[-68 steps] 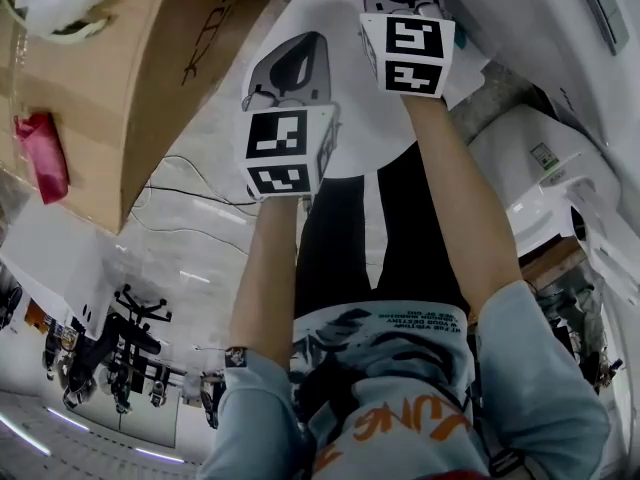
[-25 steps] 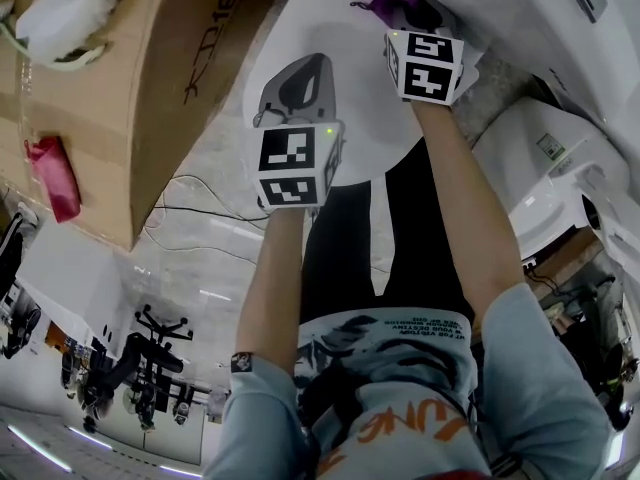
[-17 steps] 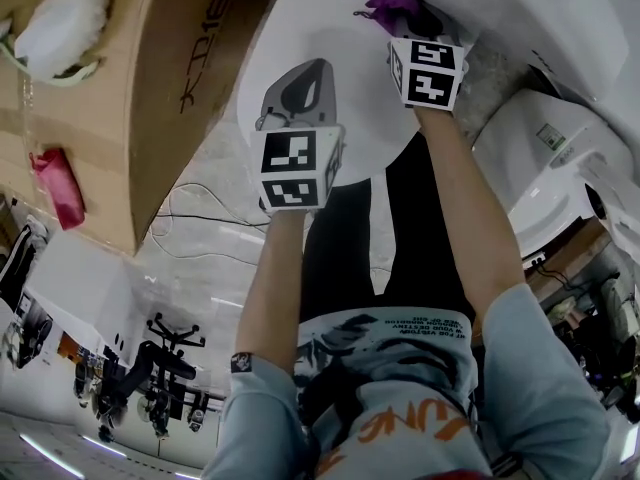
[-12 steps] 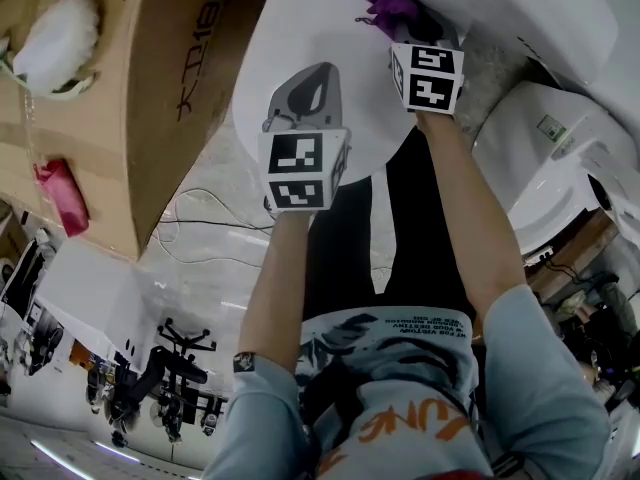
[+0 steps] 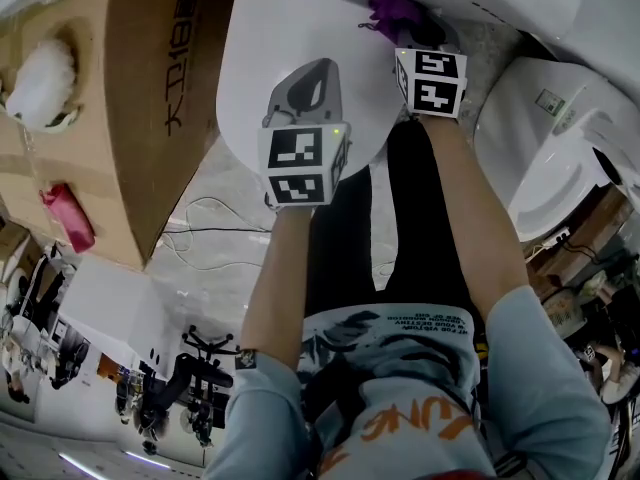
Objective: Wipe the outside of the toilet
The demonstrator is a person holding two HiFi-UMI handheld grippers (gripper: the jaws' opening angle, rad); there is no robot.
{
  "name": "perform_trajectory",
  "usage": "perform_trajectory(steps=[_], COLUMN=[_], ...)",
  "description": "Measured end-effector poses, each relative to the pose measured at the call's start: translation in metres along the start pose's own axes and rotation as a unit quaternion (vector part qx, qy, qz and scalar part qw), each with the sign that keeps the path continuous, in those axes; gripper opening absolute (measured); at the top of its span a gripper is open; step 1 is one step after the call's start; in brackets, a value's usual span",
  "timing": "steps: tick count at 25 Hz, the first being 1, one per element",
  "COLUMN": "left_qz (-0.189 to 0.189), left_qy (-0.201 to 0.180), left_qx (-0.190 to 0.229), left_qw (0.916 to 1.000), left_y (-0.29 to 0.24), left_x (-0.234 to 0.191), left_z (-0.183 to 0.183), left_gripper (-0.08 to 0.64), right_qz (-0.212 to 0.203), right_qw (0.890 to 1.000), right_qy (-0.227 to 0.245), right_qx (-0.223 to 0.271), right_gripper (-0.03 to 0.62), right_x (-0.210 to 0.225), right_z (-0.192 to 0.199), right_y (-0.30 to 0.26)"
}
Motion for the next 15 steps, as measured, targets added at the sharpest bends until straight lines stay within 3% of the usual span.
perform_trajectory(steps=[10,15], left_qz=[0.024,0.017], left_qy=[-0.024,-0.023], left_qx=[0.000,0.012], left_qw=[0.9994,0.9995], left_y=[-0.015,-0.010], left_x=[0.037,0.044], left_z=[-0.010,-0.021], left_gripper=[0.025,0.025], right_qz=[0.024,0.027], right_qw=[0.995,0.989], right_qy=[-0.087,-0.131], right_qx=[-0.034,-0.060], right_gripper=[0.066,0.066], right_x=[0.052,0.070], right_z=[0.028,0.043], right_y=[0.023,0.041])
Point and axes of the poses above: the fingertips, and each gripper's own axes: y backward along the fingers, x to its right, z out of its underside, the point moved 9 cm from there along y, backward along the fingers
